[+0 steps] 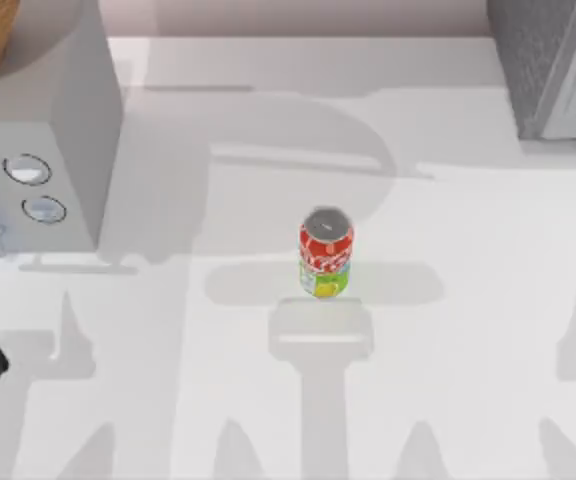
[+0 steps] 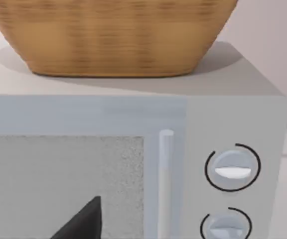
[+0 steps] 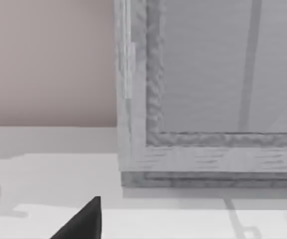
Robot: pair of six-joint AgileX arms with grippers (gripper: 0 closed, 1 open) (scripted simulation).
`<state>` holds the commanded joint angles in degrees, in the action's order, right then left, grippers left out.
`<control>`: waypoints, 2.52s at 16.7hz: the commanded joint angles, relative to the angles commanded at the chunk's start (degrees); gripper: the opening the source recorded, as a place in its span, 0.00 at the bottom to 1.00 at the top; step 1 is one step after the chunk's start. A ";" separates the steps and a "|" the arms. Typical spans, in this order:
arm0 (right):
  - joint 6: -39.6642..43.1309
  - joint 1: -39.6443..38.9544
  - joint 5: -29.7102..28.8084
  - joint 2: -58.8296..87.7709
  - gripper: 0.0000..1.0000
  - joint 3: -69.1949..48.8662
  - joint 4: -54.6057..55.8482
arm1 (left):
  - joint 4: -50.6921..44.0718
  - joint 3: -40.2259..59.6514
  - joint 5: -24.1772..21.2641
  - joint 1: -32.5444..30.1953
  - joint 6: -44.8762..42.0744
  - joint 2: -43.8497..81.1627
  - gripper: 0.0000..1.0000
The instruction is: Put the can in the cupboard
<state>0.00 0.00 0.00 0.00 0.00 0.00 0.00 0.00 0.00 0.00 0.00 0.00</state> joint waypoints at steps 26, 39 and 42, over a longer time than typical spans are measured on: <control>-22.51 -51.40 -49.04 101.67 1.00 -31.08 42.79 | 0.00 0.00 0.00 0.00 0.00 0.00 1.00; -20.61 -60.12 -59.99 126.65 1.00 -46.33 56.91 | 0.00 0.00 0.00 0.00 0.00 0.00 1.00; -20.61 -60.12 -59.99 126.65 1.00 -46.33 56.91 | 0.00 0.00 0.00 0.00 0.00 0.00 1.00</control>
<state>-20.61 -60.12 -59.99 126.65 -46.33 56.91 0.00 0.00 0.00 0.00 0.00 0.00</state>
